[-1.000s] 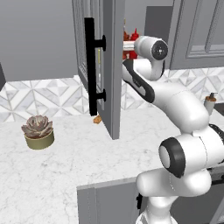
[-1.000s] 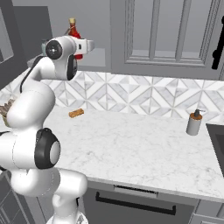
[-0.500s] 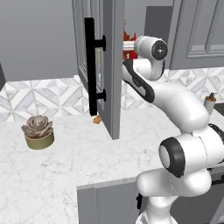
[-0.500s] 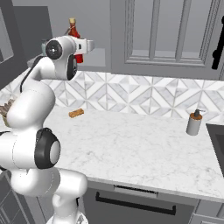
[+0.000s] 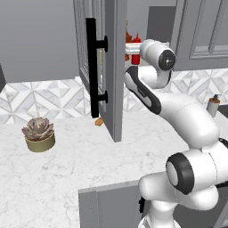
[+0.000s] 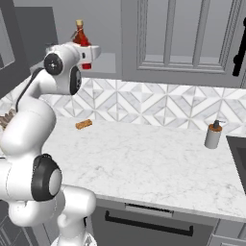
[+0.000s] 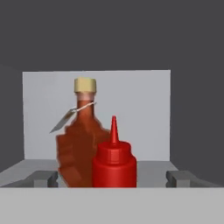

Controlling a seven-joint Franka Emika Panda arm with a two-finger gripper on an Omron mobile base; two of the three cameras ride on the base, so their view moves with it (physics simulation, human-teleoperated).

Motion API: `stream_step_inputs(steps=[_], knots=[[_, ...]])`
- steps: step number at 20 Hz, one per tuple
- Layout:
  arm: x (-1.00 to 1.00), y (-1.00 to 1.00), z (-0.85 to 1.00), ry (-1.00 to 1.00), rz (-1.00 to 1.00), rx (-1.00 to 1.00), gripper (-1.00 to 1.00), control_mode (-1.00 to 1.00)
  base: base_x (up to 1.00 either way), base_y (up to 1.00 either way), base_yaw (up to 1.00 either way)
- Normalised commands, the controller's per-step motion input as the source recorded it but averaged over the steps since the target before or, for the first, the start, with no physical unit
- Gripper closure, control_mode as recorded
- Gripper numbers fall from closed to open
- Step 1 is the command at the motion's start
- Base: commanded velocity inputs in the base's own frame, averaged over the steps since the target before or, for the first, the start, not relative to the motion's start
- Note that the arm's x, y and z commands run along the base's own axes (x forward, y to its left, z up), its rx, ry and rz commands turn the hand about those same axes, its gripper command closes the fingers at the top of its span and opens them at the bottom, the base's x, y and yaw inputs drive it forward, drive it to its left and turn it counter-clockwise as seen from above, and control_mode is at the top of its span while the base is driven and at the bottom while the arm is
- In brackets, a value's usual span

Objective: Put the shaker and condiment bottle from the counter next to their counterparts in the cabinet.

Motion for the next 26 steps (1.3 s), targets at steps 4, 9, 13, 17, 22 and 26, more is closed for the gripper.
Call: stream_step_inputs(steps=[4,9,13,17,22,26], knots=[[-0.57,0.00,0.00,-0.12,0.00,0.00,-1.00,-1.00,0.00,0.00,0.00],[-0.80,-0.08,-0.02,-0.09,0.00,0.01,-1.00,-1.00,0.00,0.00,0.00],[-0.98,-0.25,-0.28,-0.04,0.09,0.03,-1.00,-1.00,0.00,0.00,0.00],[-1.00,-0.48,-0.56,0.00,0.29,0.06,-1.00,-1.00,0.00,0.00,0.00],[-0.98,-0.54,-0.69,0.00,0.40,0.06,-1.00,-1.00,0.00,0.00,0.00],[-0.93,-0.61,-0.75,0.00,0.48,-0.01,-1.00,-1.00,0.00,0.00,0.00]])
